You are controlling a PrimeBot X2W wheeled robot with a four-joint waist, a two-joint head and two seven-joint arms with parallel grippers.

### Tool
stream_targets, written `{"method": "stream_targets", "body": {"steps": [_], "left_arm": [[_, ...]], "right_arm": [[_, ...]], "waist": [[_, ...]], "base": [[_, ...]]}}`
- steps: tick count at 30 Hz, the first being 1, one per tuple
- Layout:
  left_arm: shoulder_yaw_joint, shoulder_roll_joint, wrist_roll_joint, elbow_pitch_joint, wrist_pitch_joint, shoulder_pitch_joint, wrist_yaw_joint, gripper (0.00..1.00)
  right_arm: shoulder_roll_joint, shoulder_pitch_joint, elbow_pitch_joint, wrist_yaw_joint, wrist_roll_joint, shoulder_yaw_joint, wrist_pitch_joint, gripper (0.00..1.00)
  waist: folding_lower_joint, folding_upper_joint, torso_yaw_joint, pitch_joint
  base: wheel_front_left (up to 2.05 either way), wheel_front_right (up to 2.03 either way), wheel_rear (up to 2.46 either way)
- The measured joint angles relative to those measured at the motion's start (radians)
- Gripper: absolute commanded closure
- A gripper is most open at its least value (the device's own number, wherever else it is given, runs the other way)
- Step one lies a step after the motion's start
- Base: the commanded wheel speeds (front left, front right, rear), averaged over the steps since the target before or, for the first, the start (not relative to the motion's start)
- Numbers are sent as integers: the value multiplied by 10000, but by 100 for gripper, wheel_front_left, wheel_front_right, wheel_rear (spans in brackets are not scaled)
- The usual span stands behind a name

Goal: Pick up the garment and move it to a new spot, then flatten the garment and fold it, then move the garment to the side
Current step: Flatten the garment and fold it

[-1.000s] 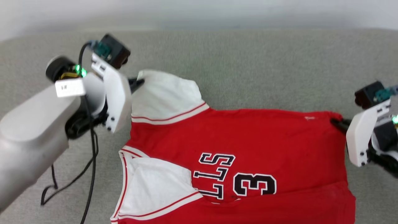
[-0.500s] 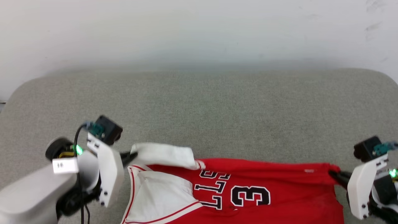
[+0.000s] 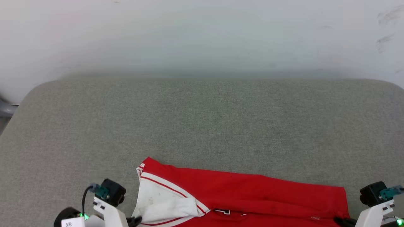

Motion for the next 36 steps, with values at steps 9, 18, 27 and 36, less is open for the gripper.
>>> {"method": "stream_targets", "body": {"steps": [9, 18, 27, 36], "left_arm": [[-2, -788, -192, 1198, -389, 454, -194, 100], [556, -880, 238, 1237, -2019, 578, 568, 0], [1331, -951, 646, 867, -3772, 889, 2031, 0], [2878, -1312, 1453, 654, -4282, 1623, 3078, 0]], "right_arm": [[594, 114, 564, 0, -253, -311, -115, 51], [506, 368, -539, 0, 144, -1012, -677, 0], [-407, 598, -1308, -2, 970, -2031, 40, 0], [-796, 584, -654, -2, 1632, -2178, 1068, 0]], "waist": [[2, 0, 19, 373], [1, 0, 15, -15], [0, 0, 17, -198], [1, 0, 291, -139]], "base": [[0, 0, 0], [0, 0, 0], [0, 0, 0], [0, 0, 0]]}}
